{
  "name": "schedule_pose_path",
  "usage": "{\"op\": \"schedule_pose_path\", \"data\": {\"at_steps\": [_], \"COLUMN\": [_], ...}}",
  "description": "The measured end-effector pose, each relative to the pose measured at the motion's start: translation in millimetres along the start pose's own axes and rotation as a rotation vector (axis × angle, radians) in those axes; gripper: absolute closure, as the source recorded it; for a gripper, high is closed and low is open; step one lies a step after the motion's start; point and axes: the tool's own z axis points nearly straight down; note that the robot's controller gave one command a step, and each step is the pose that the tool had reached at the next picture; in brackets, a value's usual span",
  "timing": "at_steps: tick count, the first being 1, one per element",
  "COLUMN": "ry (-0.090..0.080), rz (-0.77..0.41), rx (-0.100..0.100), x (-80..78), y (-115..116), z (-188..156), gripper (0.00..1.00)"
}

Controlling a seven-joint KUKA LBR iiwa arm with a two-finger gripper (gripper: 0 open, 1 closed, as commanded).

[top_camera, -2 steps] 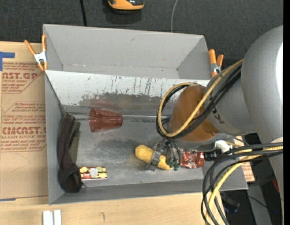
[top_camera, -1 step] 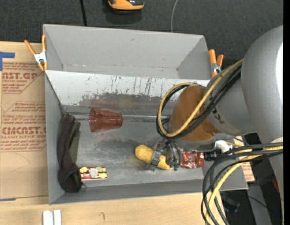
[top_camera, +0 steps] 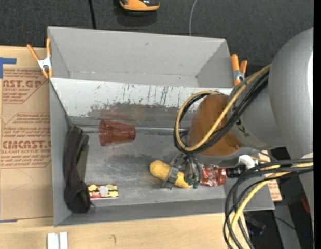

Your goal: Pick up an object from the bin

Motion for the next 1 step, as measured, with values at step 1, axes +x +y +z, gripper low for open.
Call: {"op": "schedule_pose_path", "data": {"at_steps": [1], "ry": [-0.001], "rz": [0.0], "rx": [-0.001], "x": [-0.1], "y": [0.2], "z": [-7.4], "gripper": [1.0]}}
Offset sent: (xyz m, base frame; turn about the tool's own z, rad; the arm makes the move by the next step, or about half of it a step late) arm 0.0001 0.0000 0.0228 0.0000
